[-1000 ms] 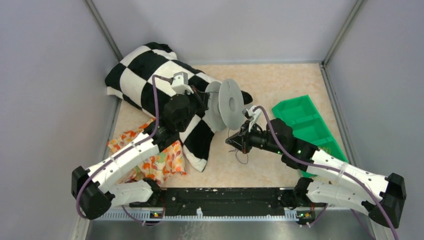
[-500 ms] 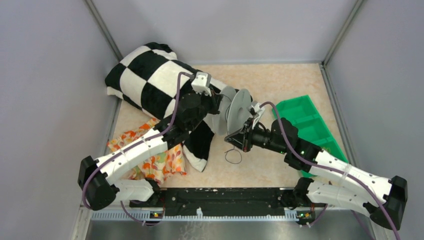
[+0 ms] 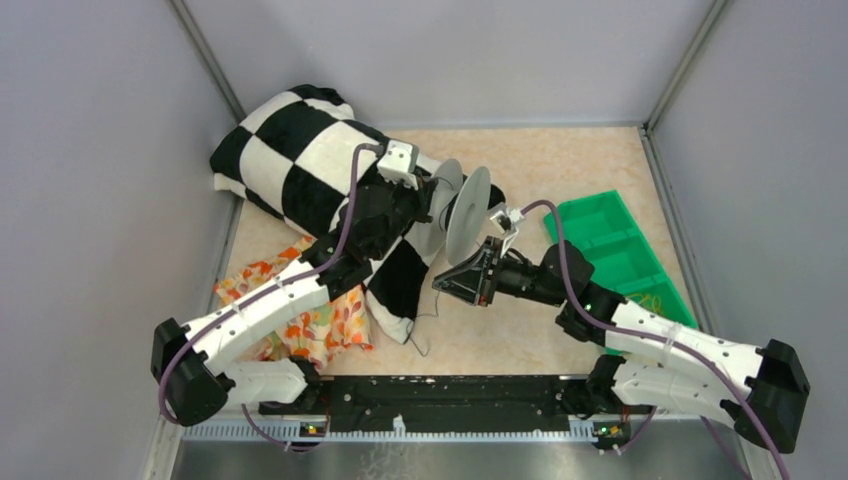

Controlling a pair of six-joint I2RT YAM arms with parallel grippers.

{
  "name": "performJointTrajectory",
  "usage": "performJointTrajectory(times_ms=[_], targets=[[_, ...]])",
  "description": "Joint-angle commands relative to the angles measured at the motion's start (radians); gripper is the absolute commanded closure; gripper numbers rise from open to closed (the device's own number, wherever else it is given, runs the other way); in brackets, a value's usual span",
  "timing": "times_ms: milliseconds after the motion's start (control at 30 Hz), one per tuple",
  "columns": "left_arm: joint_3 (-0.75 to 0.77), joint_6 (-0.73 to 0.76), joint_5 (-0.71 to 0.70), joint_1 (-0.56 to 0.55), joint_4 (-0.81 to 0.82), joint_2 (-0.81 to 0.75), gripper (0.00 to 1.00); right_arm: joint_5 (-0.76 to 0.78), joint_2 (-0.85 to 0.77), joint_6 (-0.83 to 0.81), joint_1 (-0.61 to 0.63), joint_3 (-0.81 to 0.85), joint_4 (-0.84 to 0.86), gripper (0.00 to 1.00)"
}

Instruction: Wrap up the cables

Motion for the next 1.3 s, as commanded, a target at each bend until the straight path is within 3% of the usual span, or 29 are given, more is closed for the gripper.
performJointTrajectory(times_ms=[0, 100, 233, 367, 533, 667, 900, 1100, 1267], targets=[[0.032, 0.031, -0.005, 0.003, 0.138, -0.062, 1.0, -0.011, 0.011, 0.041, 0.011, -0.022, 0.182, 0.82], [0.044, 0.059, -0.008, 0.004, 0.129, -0.072, 1.0, 0.03, 0.0, 0.017, 0.012, -0.014, 0.163, 0.8], [0.079, 0.108, -0.04, 0.004, 0.137, -0.084, 1.0, 0.104, -0.074, -0.067, 0.012, 0.035, 0.016, 0.65], [0.139, 0.151, -0.073, 0.004, 0.15, -0.094, 1.0, 0.342, -0.222, -0.153, 0.011, 0.068, -0.182, 0.61], [0.27, 0.2, -0.053, 0.004, 0.088, -0.078, 1.0, 0.685, -0.426, -0.165, 0.01, -0.015, -0.372, 0.33], [0.311, 0.2, -0.041, 0.003, 0.111, -0.079, 1.0, 0.728, -0.394, -0.071, 0.009, -0.092, -0.472, 0.23], [0.387, 0.225, -0.016, 0.003, 0.122, -0.08, 1.0, 0.646, -0.212, 0.033, 0.009, -0.207, -0.216, 0.13], [0.465, 0.236, 0.03, 0.004, 0.094, -0.072, 1.0, 0.697, -0.061, 0.114, -0.007, -0.332, 0.088, 0.1], [0.469, 0.241, 0.035, 0.004, 0.104, -0.09, 1.0, 0.715, 0.069, 0.314, -0.045, -0.34, 0.129, 0.1]])
